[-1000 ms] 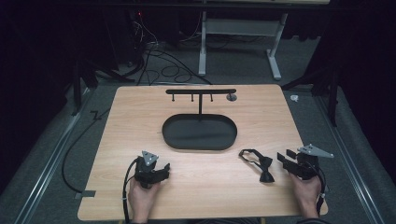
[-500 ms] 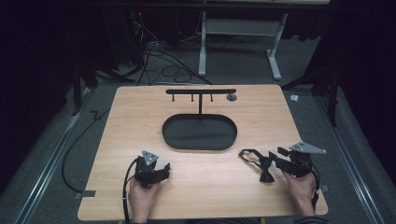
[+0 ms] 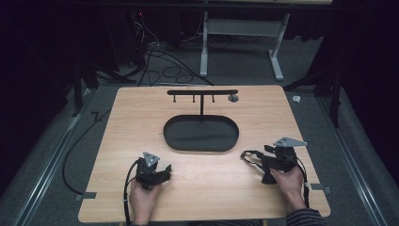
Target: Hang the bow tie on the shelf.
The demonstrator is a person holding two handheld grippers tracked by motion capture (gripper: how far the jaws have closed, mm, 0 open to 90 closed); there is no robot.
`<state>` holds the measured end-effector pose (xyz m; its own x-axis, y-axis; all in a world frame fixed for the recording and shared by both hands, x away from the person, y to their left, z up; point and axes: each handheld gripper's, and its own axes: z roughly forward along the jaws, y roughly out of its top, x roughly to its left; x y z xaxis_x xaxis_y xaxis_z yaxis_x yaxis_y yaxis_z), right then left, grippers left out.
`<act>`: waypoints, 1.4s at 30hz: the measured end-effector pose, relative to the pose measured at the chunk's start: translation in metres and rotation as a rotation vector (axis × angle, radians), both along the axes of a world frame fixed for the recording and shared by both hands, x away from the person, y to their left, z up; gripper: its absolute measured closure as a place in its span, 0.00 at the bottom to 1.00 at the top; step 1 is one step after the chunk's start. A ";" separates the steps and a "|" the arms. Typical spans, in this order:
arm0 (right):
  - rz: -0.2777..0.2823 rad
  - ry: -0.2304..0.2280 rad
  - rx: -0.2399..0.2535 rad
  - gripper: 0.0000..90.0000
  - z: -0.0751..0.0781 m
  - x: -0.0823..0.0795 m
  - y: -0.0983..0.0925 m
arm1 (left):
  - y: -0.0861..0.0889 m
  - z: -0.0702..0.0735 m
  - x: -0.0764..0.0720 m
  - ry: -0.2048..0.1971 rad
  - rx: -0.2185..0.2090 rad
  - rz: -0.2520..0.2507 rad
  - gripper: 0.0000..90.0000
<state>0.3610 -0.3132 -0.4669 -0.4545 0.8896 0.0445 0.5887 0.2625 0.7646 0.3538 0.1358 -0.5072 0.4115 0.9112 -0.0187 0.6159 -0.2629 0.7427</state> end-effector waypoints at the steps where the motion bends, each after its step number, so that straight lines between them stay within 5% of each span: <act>1: 0.000 0.000 0.000 0.59 0.000 0.000 0.000 | 0.000 0.000 0.000 0.000 0.000 0.000 0.30; 14: 0.031 0.077 -0.014 0.63 -0.017 0.017 0.006 | 0.000 0.000 0.000 0.001 0.001 -0.002 0.30; 26: 0.084 0.106 -0.040 0.85 -0.026 0.020 0.014 | 0.000 0.000 0.000 0.001 0.001 -0.002 0.30; 42: 0.123 0.039 -0.039 0.93 -0.013 0.009 0.015 | 0.000 0.000 0.000 0.001 0.001 -0.002 0.30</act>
